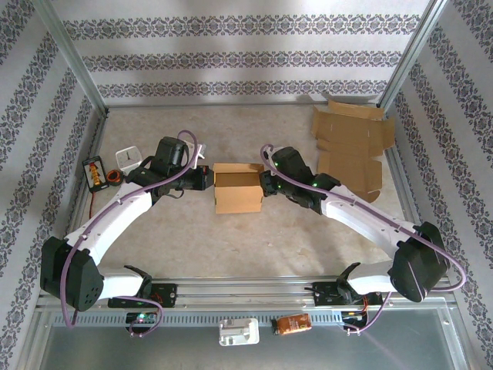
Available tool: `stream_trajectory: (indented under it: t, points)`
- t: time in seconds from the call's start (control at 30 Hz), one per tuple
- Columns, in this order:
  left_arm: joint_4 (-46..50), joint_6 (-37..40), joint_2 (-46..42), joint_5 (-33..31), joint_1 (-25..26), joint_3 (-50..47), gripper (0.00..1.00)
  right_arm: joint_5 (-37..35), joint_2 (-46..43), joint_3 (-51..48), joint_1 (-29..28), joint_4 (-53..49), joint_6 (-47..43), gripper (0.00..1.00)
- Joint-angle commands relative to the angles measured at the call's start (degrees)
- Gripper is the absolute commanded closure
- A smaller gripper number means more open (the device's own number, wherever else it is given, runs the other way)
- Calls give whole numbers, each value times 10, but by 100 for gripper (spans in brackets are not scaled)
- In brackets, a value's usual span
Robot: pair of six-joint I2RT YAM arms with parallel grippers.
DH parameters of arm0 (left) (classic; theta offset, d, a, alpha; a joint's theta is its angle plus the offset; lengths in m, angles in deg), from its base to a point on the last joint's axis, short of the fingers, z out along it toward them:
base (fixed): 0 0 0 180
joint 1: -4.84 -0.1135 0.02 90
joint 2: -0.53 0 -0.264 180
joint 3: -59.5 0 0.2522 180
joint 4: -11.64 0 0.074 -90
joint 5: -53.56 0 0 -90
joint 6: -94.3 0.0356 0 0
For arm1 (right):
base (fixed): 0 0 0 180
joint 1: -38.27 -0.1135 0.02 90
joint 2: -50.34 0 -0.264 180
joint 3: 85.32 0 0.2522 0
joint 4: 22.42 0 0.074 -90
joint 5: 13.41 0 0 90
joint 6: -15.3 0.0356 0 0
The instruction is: Fold the paper box
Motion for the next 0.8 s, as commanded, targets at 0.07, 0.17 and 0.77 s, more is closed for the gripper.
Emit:
stream_trajectory:
  t: [0.07, 0.17, 0.77]
  points:
    - [-46, -22, -4, 50, 15, 4, 100, 19, 24, -30, -18, -38, 9, 90]
    - [-27, -10, -5, 34, 15, 2, 100, 18, 23, -29, -17, -39, 8, 90]
    - [92, 32, 14, -44, 21, -20, 100, -13, 18, -29, -46, -41, 15, 88]
